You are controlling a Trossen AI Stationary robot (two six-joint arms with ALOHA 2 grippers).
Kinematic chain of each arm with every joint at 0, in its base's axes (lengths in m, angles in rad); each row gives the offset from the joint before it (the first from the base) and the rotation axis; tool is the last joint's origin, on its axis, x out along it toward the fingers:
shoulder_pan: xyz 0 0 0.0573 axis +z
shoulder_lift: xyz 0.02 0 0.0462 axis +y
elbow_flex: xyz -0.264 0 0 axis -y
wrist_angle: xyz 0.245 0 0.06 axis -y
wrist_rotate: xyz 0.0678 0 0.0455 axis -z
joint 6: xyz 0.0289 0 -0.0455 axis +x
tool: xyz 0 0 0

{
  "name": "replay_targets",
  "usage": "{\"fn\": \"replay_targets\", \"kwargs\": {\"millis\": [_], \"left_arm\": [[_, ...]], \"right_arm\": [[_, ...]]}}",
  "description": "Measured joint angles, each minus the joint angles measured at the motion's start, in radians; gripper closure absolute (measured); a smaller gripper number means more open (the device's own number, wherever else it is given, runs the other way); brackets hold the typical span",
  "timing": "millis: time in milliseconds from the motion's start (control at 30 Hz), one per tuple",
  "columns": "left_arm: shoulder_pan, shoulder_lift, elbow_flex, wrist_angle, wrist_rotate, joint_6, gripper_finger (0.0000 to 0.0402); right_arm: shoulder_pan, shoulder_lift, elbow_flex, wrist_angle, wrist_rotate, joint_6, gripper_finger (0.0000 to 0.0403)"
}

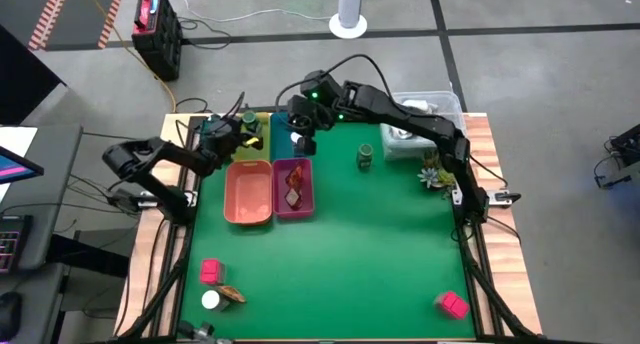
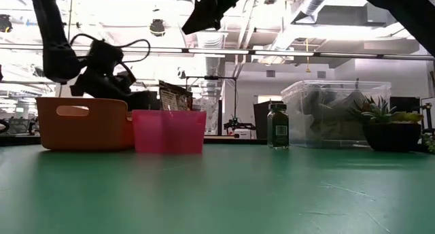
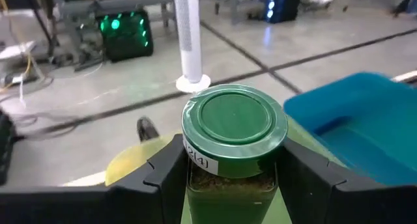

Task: Sort spices by type
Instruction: Put the left green seasoning bottle into the yellow bin

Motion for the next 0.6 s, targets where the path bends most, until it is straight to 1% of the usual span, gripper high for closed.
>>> {"fn": "replay_targets", "kwargs": {"millis": [200, 400, 500, 600], "left_arm": [[0.000, 0.019, 0.012, -0.017, -0.034, -0.040, 0.0213], [0.000, 0.022, 0.011, -0.044, -0.044, -0.043, 0.0159], [0.000, 0.021, 0.011, -0.040, -0.044, -0.044, 0.0145], [0.000, 0.010, 0.011, -0.039, -0.044, -0.037, 0.0140]], "right_arm": [[-0.002, 0.000, -0.006, -0.011, 0.000, 0.000, 0.0308], [-0.005, 0.000, -0.006, -0.012, 0.000, -0.014, 0.0308], [-0.014, 0.000, -0.006, -0.011, 0.000, -0.015, 0.0308], [-0.026, -0.004, -0.006, -0.024, 0.000, -0.015, 0.0308]]}}
